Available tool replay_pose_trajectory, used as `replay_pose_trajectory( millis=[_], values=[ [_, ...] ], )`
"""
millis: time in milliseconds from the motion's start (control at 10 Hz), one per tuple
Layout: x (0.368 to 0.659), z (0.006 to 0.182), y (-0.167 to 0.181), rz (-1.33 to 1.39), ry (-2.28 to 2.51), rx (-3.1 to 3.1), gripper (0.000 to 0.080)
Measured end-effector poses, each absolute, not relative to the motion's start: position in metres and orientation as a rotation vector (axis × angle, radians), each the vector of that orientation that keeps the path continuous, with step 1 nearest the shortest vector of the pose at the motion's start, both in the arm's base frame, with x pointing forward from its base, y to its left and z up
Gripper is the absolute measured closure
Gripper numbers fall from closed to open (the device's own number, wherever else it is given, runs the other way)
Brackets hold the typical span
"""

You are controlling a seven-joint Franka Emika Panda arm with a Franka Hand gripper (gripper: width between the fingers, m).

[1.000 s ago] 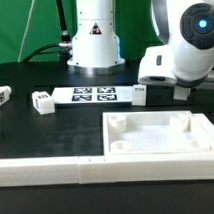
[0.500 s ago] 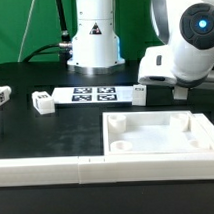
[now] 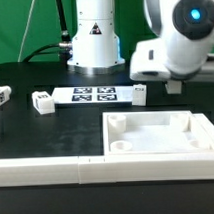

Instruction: Assemble one leg

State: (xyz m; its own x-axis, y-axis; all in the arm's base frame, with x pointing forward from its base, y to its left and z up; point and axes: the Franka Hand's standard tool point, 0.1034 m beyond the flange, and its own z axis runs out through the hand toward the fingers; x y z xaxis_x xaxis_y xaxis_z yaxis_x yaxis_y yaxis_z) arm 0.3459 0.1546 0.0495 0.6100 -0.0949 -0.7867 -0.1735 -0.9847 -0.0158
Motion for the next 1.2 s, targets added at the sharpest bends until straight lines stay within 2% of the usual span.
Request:
replay_pose_trajectory(
  millis=[100,200,300,500,800,900,1200],
  values=[
    [0.352,0.066,0.147,1.308,0.197,-2.747,0.0509],
    [0.357,0.074,0.140,1.290,0.200,-2.746,0.0509],
    [0.359,0.067,0.142,1.235,0.206,-2.773,0.0509],
    [0.361,0.064,0.144,1.186,0.204,-2.792,0.0509],
    [0.374,0.065,0.136,0.778,0.126,-2.943,0.0509],
    [0.384,0.071,0.116,0.673,0.044,-2.994,0.0509],
    [0.414,0.107,0.087,0.292,-0.017,-3.051,0.0509]
  ],
)
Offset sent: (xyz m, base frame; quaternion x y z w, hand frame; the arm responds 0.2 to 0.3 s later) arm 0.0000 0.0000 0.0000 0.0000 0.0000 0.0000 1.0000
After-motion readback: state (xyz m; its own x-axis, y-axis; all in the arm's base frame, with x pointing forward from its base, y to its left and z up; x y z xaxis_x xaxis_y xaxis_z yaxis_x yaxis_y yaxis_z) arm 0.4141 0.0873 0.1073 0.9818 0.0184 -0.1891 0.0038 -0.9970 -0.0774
